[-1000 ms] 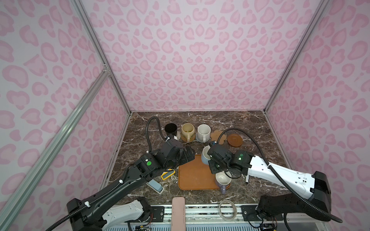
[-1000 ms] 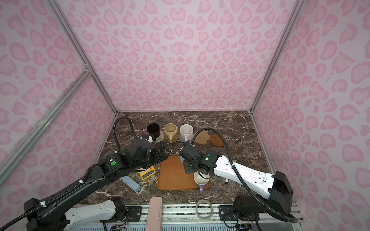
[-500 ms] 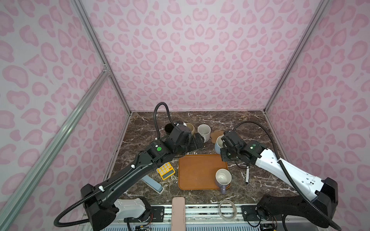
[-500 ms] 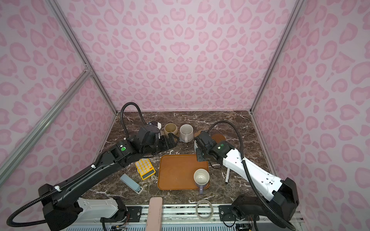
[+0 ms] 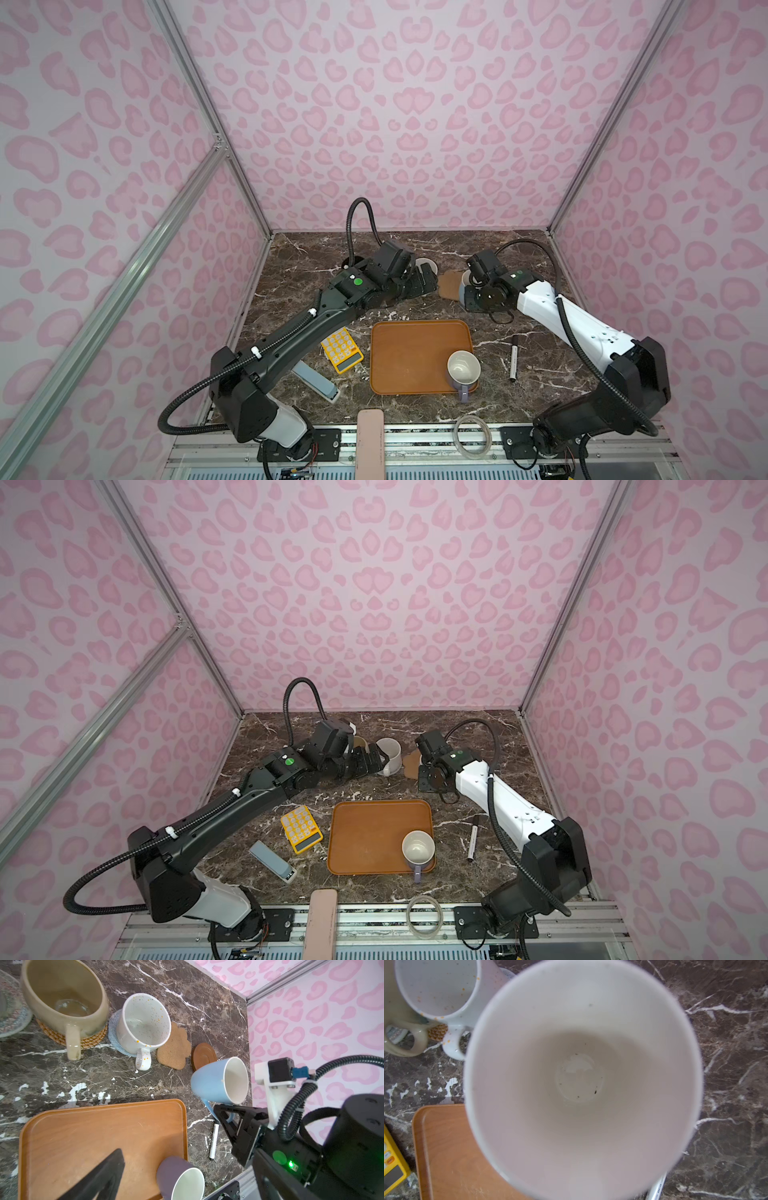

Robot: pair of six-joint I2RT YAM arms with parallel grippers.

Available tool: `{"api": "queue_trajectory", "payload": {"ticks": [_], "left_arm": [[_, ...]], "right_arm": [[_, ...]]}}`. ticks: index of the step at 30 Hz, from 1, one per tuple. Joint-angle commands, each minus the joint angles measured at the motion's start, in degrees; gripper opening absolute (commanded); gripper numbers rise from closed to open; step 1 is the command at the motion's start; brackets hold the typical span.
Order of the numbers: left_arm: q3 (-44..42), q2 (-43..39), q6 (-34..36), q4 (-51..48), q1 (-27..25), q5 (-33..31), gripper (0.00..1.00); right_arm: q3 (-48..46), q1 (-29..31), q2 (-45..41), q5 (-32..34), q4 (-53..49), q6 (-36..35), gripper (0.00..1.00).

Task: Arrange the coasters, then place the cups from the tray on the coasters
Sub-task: 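Carry the light-blue mug with the right gripper toward the cork paw coaster, then lower the light-blue mug onto the cork paw coaster and open the right gripper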

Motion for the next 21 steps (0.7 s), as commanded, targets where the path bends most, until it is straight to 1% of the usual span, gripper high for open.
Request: {"api": "queue_trajectory", "payload": {"ticks": [1, 10, 17, 21], "left_arm": [[1.68, 2.27, 0.18, 2.44, 0.68, 2.26, 0.98], [4.48, 7.20, -1.48, 4.36, 1.70, 2.54, 0.98], [4.32, 8.09, -3.34, 6.22, 2.94, 2.19, 0.99], [4.47, 8.43, -3.43, 6.17, 2.98, 2.19, 0.99]], "right_arm": [[2.24, -0.81, 2.97, 0.04, 3.41, 0.89, 0.00], [10.12, -1.18, 13.08, 0.72, 3.80, 1.81, 0.00], [16.65, -1.27, 20.02, 2.40, 3.42, 2.02, 0.00], [18.24, -1.27, 22.31, 2.68, 3.03, 1.71, 0.00]]}}
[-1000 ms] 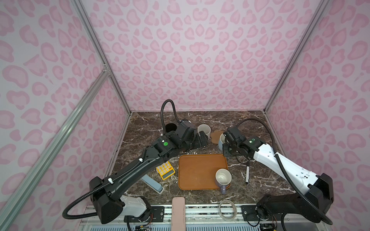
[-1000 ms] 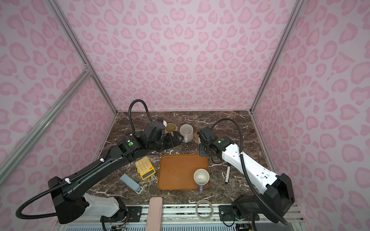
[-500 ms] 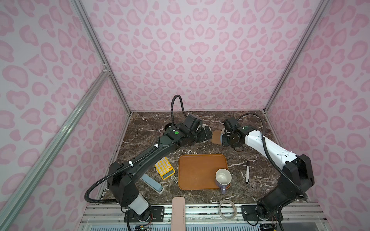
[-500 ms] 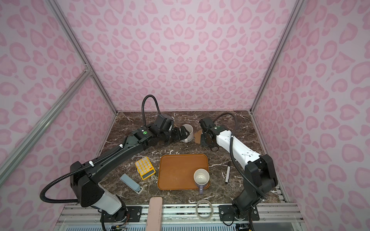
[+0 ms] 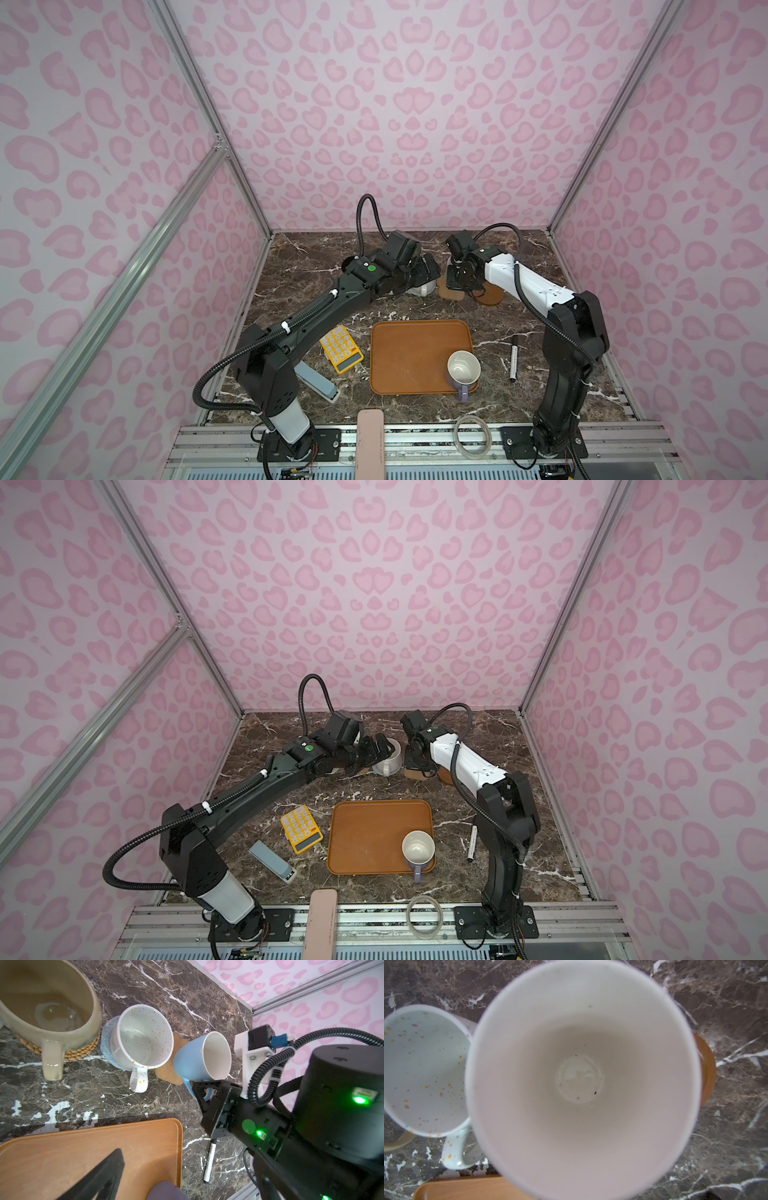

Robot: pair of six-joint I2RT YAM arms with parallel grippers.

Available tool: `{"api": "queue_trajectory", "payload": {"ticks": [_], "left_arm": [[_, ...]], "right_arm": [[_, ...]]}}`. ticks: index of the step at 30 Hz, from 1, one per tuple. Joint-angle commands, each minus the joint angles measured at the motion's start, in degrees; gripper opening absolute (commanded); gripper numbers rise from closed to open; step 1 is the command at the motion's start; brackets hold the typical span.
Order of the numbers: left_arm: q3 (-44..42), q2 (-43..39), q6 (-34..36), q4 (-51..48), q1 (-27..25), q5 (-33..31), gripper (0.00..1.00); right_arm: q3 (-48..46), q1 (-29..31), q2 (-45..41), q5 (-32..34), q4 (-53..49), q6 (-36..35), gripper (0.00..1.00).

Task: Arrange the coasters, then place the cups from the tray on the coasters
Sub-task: 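Lower the light-blue mug onto the cork paw coaster and open the right gripper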

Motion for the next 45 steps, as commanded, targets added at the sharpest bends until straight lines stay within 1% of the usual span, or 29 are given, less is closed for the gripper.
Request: {"api": "queue_trajectory", "payload": {"ticks": [1, 8, 14, 19, 23, 26, 31, 36, 41, 42, 44, 45], "left_arm": [[0.61, 0.52, -0.72, 1.65, -0.01, -0.12, 0.99], [-0.72, 0.41, -1.39, 2.16, 0.01, 0.13, 0.99], [-0.38, 0.69, -1.43, 2.28, 0.01, 0.75, 0.99], [-0.88, 0.29, -1.51, 2.27, -0.01, 1.05, 0.99], [-1.25, 0.11, -1.50, 2.20, -0.01, 0.68, 0.99], [-1.11, 0.21, -1.34, 2.11, -0.01, 1.12, 0.99], [-1.34, -0.17, -1.17, 1.83, -0.01, 0.80, 0.99], [-2.23, -0.90, -1.12, 2.24, 0.02, 1.09, 0.99], [-4.10, -2.07, -1.16, 3.05, -0.01, 0.68, 0.99], [-4.24, -2.13, -1.17, 3.20, -0.01, 0.68, 0.99], [-4.50, -2.13, -1.19, 3.45, 0.03, 0.88, 0.99], [-4.71, -2.21, -1.31, 3.70, 0.00, 1.03, 0.99]], "right_arm": [[0.72, 0.00, 1.50, 1.68, 0.65, -0.13, 0.00], [0.35, 0.02, 3.07, 1.01, 2.10, -0.87, 0.00], [-0.67, -0.16, 3.24, 1.73, 3.72, -1.28, 0.00], [-1.54, -0.16, 1.92, 1.69, 4.98, -1.26, 0.00], [0.09, -0.32, 2.98, 2.16, 4.40, -2.37, 0.00], [0.35, -0.93, 4.20, 0.62, 3.73, -2.00, 0.00], [-1.91, -0.95, 3.91, -1.56, 4.93, -1.69, 0.00], [-3.45, -0.95, 3.56, -1.06, 4.72, -1.44, 0.00], [-2.54, -1.03, 3.91, -1.60, 3.22, -2.27, 0.00], [-2.20, -1.12, 4.12, -1.85, 2.82, -2.46, 0.04], [-1.59, -1.34, 4.45, -2.25, 1.54, -2.59, 0.20], [-1.60, -1.39, 4.54, -2.23, 1.11, -2.54, 0.26]]}}
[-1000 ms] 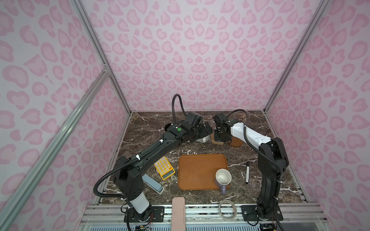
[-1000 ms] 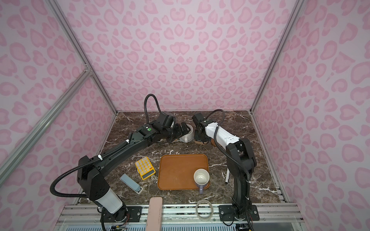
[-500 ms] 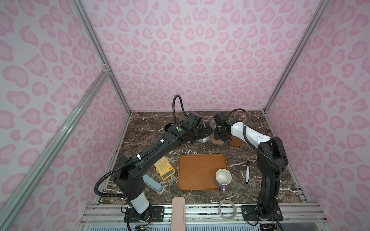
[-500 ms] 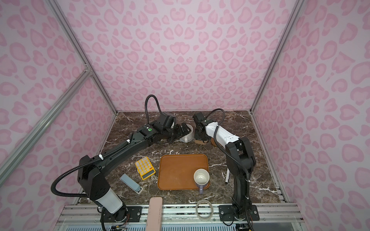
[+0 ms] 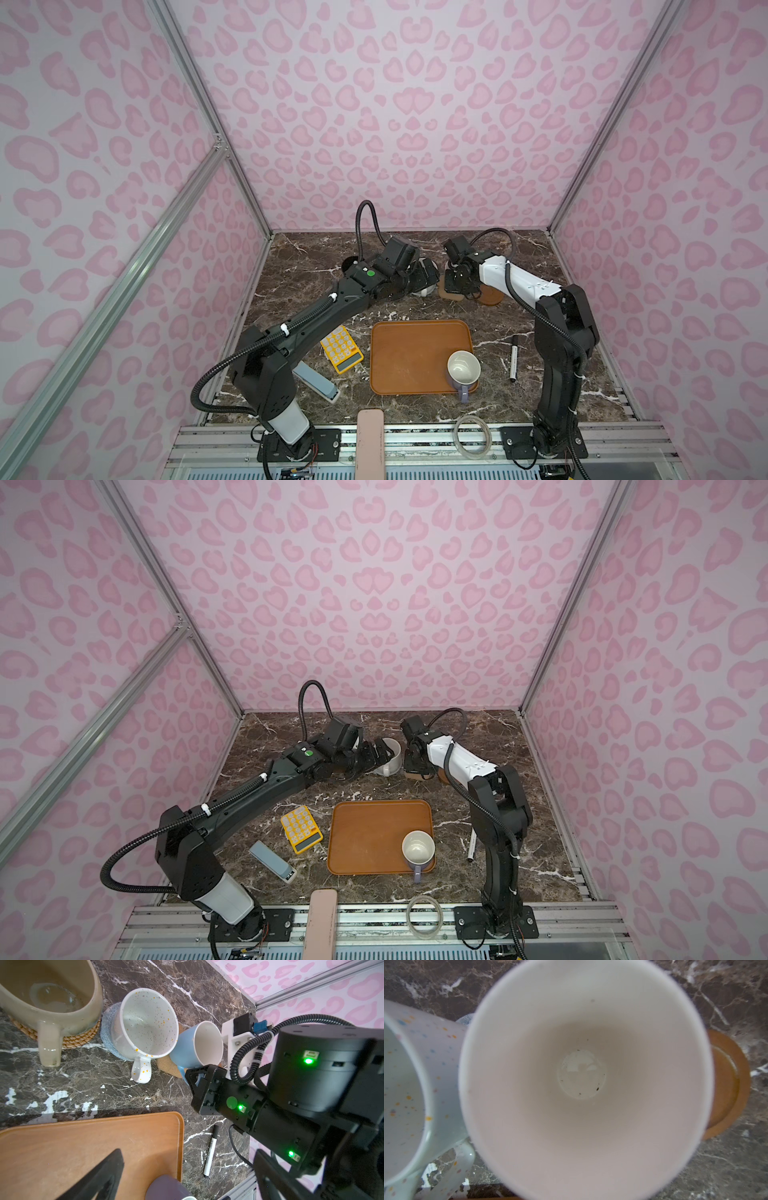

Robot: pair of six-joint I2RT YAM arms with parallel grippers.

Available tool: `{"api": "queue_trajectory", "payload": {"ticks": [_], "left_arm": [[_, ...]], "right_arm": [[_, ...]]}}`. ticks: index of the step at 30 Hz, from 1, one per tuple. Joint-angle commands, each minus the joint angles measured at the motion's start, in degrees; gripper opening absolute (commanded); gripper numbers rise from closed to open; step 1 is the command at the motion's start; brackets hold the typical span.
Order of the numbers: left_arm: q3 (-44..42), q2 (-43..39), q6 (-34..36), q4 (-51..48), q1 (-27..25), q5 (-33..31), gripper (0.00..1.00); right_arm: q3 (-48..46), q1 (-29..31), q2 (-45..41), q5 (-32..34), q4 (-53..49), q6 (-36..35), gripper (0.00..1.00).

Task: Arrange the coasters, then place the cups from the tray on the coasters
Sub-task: 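Lower the light-blue mug onto the cork paw coaster and open the right gripper, then move the right gripper back over the purple mug on the tray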

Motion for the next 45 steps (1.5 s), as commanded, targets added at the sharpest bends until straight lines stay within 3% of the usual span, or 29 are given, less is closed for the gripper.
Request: {"api": "queue_trajectory", "payload": {"ticks": [1, 8, 9, 11, 12, 25, 28, 30, 34, 39, 45], "left_arm": [[-0.94, -0.87, 0.02, 2.44, -0.01, -0.05, 0.99], [-0.67, -1.64, -0.55, 1.16, -0.01, -0.94, 0.97], [-0.72, -2.03, -0.41, 1.05, -0.01, -1.32, 0.97], [-1.10, -2.79, -0.38, 0.97, -0.01, -1.69, 0.97], [-1.23, -3.14, -0.28, 0.71, -0.01, -1.86, 0.97], [-1.89, -9.20, 3.44, -4.20, -0.01, 0.09, 0.97], [-2.80, -10.33, 3.79, -3.82, 0.06, 2.54, 0.97], [-3.03, -11.19, 3.36, -5.78, -0.25, 0.73, 0.97], [-5.08, -13.13, 3.97, -8.35, -0.93, -2.12, 0.97], [-7.34, -14.26, 2.72, -6.40, -1.31, 1.64, 0.97], [-10.06, -15.77, 3.58, -6.42, -1.81, 3.93, 0.98]], "right_arm": [[0.22, -0.34, 0.85, -0.38, -2.98, -0.62, 0.32], [-1.42, -0.59, -2.92, -2.21, -2.81, -2.25, 0.69], [-1.64, -0.60, -3.87, -2.60, -2.85, -2.83, 0.81], [-1.84, -0.59, -5.72, -2.75, -3.16, -3.64, 0.86], [-2.06, -0.60, -6.80, -2.80, -3.48, -3.96, 0.98], [-11.64, 0.66, -24.91, -2.78, -8.55, -8.82, 0.98], [-16.89, 0.87, -31.30, -7.85, -6.47, -9.69, 0.95], [-20.97, 1.30, -36.01, -9.85, -4.42, -9.68, 0.95], [-25.17, 4.36, -42.62, -7.73, -5.80, -7.59, 0.96], [-28.12, 8.03, -47.05, -6.17, -12.21, -5.02, 0.96], [-33.40, 16.82, -52.72, -4.70, -14.23, 0.06, 0.96]]}}
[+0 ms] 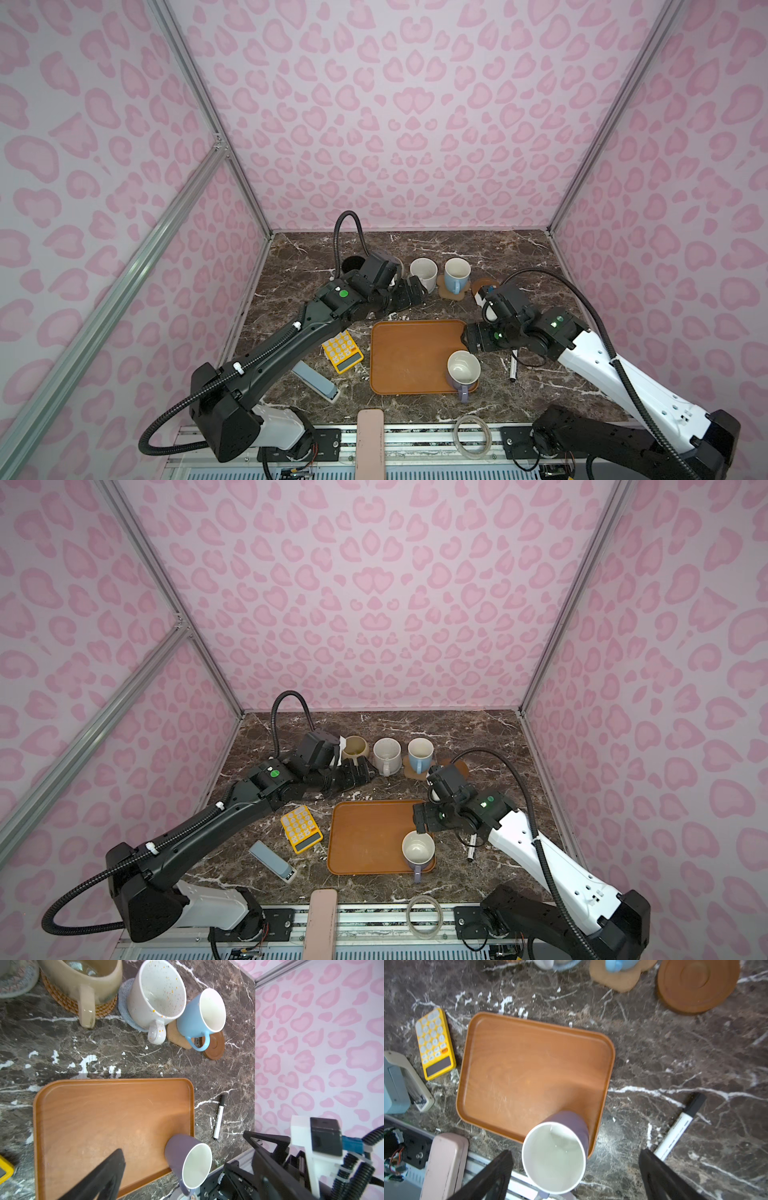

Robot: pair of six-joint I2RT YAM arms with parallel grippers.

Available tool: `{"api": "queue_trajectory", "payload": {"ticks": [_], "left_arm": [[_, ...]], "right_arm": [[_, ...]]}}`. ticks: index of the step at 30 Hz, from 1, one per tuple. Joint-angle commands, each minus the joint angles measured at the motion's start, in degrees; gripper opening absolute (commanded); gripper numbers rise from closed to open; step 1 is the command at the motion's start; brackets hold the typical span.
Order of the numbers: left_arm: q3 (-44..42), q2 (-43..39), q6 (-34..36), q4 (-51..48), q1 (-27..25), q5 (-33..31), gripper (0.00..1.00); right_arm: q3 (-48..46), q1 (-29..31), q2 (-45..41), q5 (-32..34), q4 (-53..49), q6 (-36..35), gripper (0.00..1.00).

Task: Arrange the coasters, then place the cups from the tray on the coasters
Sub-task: 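Move the right gripper back over the purple mug on the tray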

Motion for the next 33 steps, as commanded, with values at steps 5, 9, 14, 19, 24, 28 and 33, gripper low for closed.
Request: {"api": "queue_trajectory", "payload": {"ticks": [5, 9, 14, 19, 24, 28, 33], "left_arm": [[-2.42, -1.52, -0.42, 0.38, -1.50, 2.44, 0.98], [-3.96, -2.20, -1.22, 0.45, -2.37, 2.03, 0.98], [-6.26, -3.06, -2.27, 0.40, -3.24, 2.18, 0.98], [-8.12, -3.54, -3.54, 0.53, -4.32, 1.69, 0.98], [-10.06, -4.07, -5.22, 1.80, -5.07, 1.35, 0.98], [-11.32, -4.36, -6.22, 2.92, -5.62, 0.97, 0.98], [-12.09, -4.50, -6.83, 3.00, -6.34, 0.60, 0.98]], "right_arm": [[-5.00, 11.59, -4.06, 4.38, -3.97, 12.10, 0.95], [-8.52, 16.82, -5.31, 5.41, -3.69, 17.65, 0.95], [-12.80, 23.11, -5.07, 5.40, 1.16, 21.85, 0.94], [-14.63, 26.10, -1.41, 6.70, 3.74, 21.77, 0.89], [-16.17, 26.21, 0.51, 9.54, 5.19, 23.29, 0.76], [-17.62, 26.05, 1.43, 10.63, 7.18, 23.91, 0.63], [-17.73, 24.95, 2.90, 11.13, 6.51, 24.05, 0.42]]}}
